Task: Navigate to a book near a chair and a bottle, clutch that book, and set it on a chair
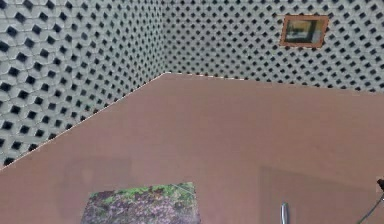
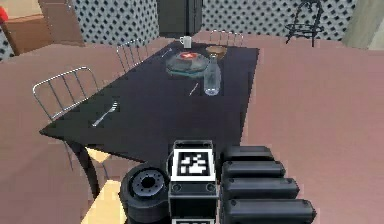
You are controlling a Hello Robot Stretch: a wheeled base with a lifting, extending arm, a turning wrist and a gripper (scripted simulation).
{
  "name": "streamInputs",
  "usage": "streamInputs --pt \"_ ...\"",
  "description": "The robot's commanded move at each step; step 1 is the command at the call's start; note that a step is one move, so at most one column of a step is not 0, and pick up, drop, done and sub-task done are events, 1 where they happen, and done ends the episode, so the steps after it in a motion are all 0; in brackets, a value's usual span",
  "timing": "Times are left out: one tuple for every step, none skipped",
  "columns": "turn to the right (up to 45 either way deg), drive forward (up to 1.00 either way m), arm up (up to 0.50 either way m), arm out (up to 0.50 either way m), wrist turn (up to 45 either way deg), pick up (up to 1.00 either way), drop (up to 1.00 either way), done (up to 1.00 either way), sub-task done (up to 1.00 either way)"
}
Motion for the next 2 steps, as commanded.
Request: streamInputs --pt "-45.0 0.00 0.00 0.00 0.0 0.00 0.00 0.00 0.00" --pt "-45.0 0.00 0.00 0.00 0.0 0.00 0.00 0.00 0.00"
